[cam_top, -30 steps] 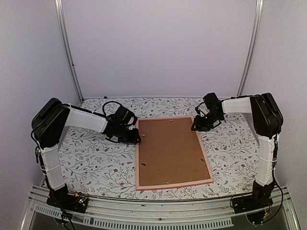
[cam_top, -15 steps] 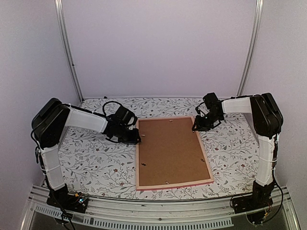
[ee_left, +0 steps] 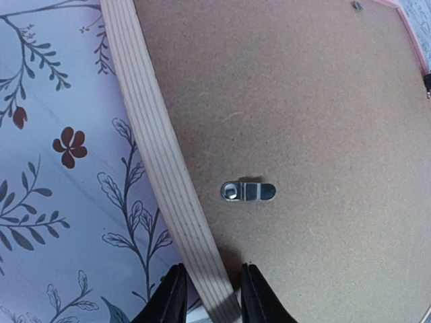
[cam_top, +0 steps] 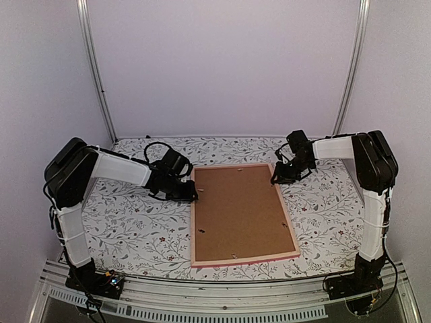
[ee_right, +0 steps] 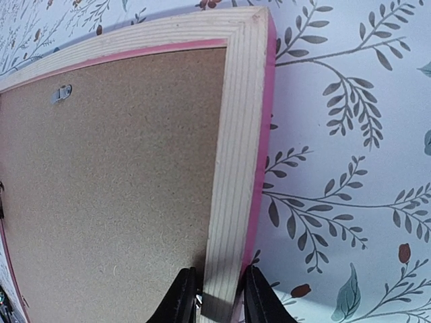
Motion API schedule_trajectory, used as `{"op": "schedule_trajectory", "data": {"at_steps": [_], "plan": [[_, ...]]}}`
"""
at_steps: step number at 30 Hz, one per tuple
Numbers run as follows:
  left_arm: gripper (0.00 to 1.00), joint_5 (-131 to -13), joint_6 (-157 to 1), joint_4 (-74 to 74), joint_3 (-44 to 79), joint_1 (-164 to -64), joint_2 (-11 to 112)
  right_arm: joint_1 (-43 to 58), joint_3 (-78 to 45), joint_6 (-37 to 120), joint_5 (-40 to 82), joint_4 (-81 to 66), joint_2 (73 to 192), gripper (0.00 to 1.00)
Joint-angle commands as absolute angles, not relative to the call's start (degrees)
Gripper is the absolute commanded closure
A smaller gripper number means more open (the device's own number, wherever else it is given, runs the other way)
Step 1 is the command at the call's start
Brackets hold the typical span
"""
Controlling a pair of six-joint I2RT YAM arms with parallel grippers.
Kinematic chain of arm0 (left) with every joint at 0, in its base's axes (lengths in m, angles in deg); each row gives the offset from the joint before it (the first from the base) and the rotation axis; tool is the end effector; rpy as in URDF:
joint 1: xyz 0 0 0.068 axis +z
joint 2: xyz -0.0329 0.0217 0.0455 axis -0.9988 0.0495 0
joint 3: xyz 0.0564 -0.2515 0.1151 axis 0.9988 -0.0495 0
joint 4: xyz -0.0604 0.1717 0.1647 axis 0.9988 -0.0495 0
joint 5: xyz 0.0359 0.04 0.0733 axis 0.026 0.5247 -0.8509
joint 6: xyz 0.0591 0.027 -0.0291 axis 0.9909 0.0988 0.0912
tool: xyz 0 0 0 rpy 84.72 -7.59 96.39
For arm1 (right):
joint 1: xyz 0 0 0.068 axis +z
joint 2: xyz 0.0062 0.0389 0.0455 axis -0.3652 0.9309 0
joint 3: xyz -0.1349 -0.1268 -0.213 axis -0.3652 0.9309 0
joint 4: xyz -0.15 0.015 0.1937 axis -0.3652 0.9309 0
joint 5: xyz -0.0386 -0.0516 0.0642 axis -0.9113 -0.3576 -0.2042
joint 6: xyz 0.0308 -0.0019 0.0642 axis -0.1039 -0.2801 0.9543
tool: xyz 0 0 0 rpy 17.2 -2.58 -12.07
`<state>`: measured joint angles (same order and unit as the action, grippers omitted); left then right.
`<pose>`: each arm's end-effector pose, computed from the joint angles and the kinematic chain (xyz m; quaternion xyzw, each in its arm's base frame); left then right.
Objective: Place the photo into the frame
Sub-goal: Press the fastener onto the backboard.
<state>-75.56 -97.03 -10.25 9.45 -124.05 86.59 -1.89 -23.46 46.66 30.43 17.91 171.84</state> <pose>0.3115 -0.2394 0.1313 0.0629 0.9528 -0.1947 0.2243 0.4009 0.1610 0.1369 -0.0950 0.9598 0.2028 0.1690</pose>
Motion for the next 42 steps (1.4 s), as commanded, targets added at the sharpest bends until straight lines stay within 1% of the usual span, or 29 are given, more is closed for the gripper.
{"op": "schedule_trajectory", "data": {"at_steps": [1, 9, 13, 16, 19, 23, 29, 32, 36, 42], "plan": [[0.7, -75.3, -97.0, -10.1, 9.2, -125.6, 86.8, -2.2, -21.9, 44.9, 35.1, 18.3, 174.8, 0.78], [0.69, -75.2, -96.7, -10.1, 9.6, -125.5, 86.7, -3.3, -22.0, 42.8, 39.4, 18.7, 174.5, 0.79], [0.65, -75.0, -96.7, -10.1, 10.3, -125.4, 86.6, -3.7, -22.0, 42.2, 40.5, 18.6, 173.6, 0.73], [0.59, -74.9, -96.7, -9.9, 10.3, -125.1, 86.5, -4.2, -21.7, 42.5, 40.9, 18.1, 172.8, 0.68], [0.53, -74.3, -96.8, -9.5, 10.3, -124.6, 86.3, -4.3, -21.4, 42.7, 40.7, 17.9, 172.3, 0.66], [0.47, -73.5, -97.0, -9.0, 10.4, -123.9, 86.1, -4.4, -20.2, 43.3, 39.9, 17.2, 171.9, 0.69], [0.32, -73.1, -96.2, -9.1, 11.4, -123.0, 86.4, -4.6, -17.1, 45.0, 38.4, 15.7, 169.8, 0.76], [0.28, -73.8, -95.2, -10.1, 12.9, -122.9, 87.1, -4.6, -14.7, 46.2, 37.9, 14.3, 168.3, 0.77], [0.26, -75.8, -93.8, -11.8, 15.0, -122.5, 88.8, -4.5, -11.7, 47.9, 38.0, 12.4, 166.4, 0.79], [0.28, -77.1, -92.1, -13.8, 17.7, -122.1, 90.9, -4.4, -10.2, 48.9, 38.1, 11.4, 165.3, 0.8]]}}
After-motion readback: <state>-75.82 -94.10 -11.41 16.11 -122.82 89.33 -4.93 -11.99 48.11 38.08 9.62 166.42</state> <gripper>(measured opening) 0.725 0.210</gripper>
